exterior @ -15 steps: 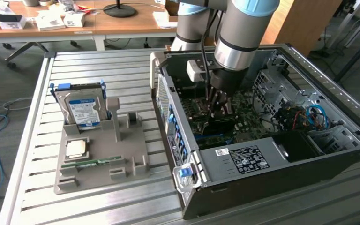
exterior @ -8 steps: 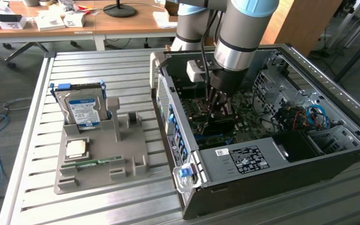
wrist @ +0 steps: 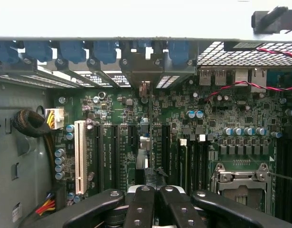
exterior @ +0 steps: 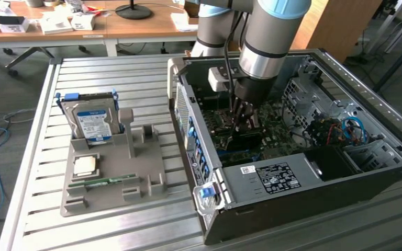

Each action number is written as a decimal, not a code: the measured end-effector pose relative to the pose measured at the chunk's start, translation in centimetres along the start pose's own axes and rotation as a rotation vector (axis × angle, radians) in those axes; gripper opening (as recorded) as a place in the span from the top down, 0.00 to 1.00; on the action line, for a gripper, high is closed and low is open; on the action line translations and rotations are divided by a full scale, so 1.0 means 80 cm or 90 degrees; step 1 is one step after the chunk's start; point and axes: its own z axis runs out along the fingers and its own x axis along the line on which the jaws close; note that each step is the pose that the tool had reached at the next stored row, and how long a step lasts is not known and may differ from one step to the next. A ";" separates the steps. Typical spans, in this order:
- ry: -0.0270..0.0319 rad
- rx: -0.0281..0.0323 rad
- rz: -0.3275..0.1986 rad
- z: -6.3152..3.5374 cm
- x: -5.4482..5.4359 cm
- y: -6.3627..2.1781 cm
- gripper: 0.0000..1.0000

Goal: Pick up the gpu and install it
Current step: 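Press down on the gpu until it lock into place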

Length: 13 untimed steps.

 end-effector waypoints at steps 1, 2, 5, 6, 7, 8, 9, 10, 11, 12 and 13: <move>-0.0001 0.0000 0.000 0.000 0.000 0.000 0.89; -0.0001 0.0000 0.000 0.000 0.000 0.000 0.89; 0.0001 -0.0002 0.000 -0.001 0.000 0.000 0.89; -0.0009 0.0002 0.000 -0.002 0.000 0.000 0.89; -0.0018 0.0006 0.000 -0.004 0.000 0.000 0.89; -0.0020 0.0010 0.000 -0.006 0.000 0.000 0.89; -0.0006 0.0003 0.000 -0.010 0.000 0.000 0.89; -0.0004 0.0002 0.000 -0.013 0.000 0.000 0.89; -0.0005 0.0002 0.000 -0.016 0.000 0.000 0.89; -0.0003 0.0001 0.000 -0.019 0.000 0.001 0.89; -0.0003 0.0001 0.000 -0.022 0.000 0.001 0.89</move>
